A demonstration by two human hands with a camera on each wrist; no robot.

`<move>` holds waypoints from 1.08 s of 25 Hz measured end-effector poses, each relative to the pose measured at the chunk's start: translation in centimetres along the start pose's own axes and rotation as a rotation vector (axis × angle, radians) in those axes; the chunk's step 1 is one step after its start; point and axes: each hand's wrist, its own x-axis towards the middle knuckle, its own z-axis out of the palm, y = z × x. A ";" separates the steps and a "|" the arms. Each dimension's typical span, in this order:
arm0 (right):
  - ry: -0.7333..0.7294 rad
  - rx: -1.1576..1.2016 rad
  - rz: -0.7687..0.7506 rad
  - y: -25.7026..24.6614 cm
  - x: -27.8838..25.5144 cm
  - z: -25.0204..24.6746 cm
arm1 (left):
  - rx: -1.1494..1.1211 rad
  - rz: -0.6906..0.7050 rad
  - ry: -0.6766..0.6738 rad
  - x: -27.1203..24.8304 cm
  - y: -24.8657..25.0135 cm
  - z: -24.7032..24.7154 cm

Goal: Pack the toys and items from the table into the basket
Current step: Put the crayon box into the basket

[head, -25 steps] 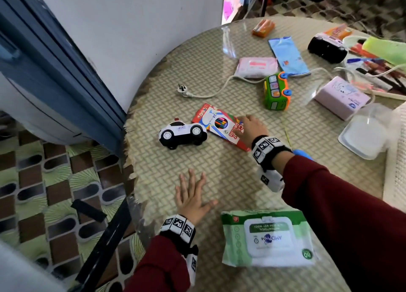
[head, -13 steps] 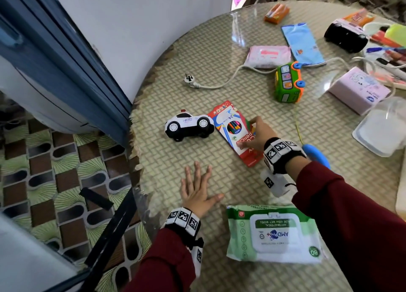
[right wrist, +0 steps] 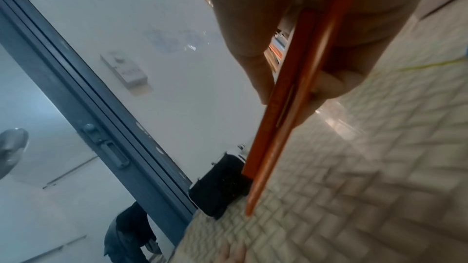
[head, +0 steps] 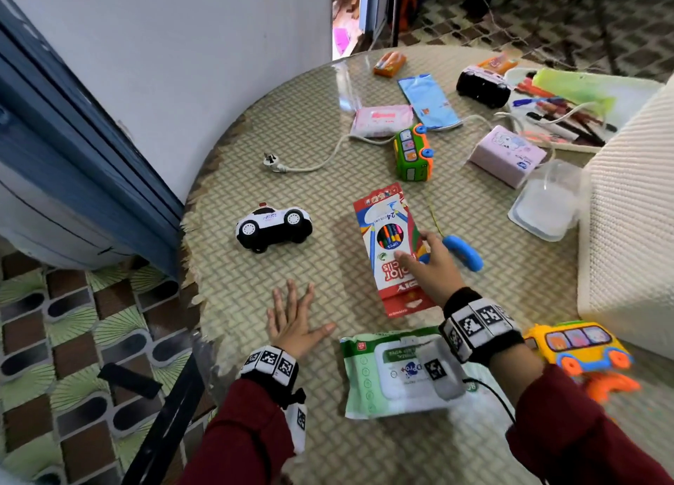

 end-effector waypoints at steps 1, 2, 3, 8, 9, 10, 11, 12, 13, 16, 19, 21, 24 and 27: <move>0.017 0.050 0.002 0.2 -1.2 -1.1 | 0.005 -0.011 0.002 0.0 0.0 -0.1; 0.033 0.078 0.001 0.5 -2.5 -2.2 | 0.014 -0.023 0.006 0.0 0.1 -0.3; 0.049 0.090 -0.008 0.8 -3.6 -3.1 | 0.009 -0.041 0.027 0.2 -0.1 -0.7; 0.144 0.090 -0.022 2.1 -10.2 -9.3 | -0.443 -0.058 0.338 -1.9 3.4 -2.9; 0.172 0.088 -0.033 2.5 -11.4 -10.6 | -0.509 -0.017 0.377 -3.1 5.3 -2.8; 0.204 0.084 -0.043 2.8 -12.7 -11.8 | -0.532 0.034 0.396 -4.5 7.3 -2.5; 0.238 0.086 -0.056 3.3 -13.6 -12.7 | -0.550 0.088 0.399 -5.7 9.1 -2.1; 0.275 0.096 -0.071 3.9 -14.8 -14.0 | -0.563 0.155 0.389 -7.0 11.3 -1.3; 0.310 0.118 -0.080 4.6 -16.0 -15.2 | -0.571 0.217 0.377 -8.2 13.3 -0.3; 0.367 0.190 -0.057 6.5 -19.8 -19.3 | -0.569 0.355 0.320 -11.7 18.9 3.4; 0.422 0.195 -0.014 9.1 -23.8 -24.0 | -0.566 0.442 0.272 -15.0 23.8 7.6; 0.451 0.201 0.015 10.7 -26.4 -26.8 | -0.584 0.489 0.258 -17.0 26.5 10.3; 0.502 0.261 0.064 13.8 -30.6 -31.7 | -0.591 0.576 0.229 -20.5 30.3 14.8; 0.544 0.288 0.111 16.6 -34.2 -35.5 | -0.597 0.627 0.206 -22.8 33.1 18.6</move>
